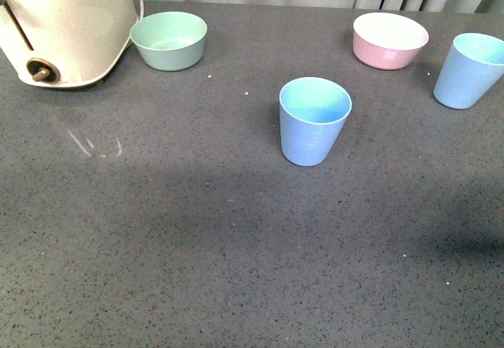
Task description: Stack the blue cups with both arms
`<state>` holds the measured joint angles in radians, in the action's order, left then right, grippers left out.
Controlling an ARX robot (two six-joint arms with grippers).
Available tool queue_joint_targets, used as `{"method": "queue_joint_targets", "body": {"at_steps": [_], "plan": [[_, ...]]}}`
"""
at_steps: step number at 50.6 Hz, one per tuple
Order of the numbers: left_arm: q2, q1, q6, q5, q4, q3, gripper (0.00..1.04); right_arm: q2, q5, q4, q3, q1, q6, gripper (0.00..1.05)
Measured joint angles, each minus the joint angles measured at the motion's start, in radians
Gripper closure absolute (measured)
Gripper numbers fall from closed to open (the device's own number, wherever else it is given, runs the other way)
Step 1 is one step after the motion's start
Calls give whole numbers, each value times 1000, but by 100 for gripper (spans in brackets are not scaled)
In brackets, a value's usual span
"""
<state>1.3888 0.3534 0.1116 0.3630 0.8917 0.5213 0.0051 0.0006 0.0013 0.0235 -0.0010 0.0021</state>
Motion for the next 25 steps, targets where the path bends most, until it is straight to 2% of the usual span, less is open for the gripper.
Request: {"method": "queue_joint_targets", "body": {"at_steps": [5, 12, 25], "plan": [[-119, -59, -68, -73, 14, -151, 80, 0, -4, 0, 0, 0, 0, 9], [-191, -108, -88, -126, 11, -243, 102, 0, -3, 0, 0, 0, 0, 9], [-368, -192, -98, -204, -42, -362, 103, 0, -1, 0, 0, 0, 0, 9]]}}
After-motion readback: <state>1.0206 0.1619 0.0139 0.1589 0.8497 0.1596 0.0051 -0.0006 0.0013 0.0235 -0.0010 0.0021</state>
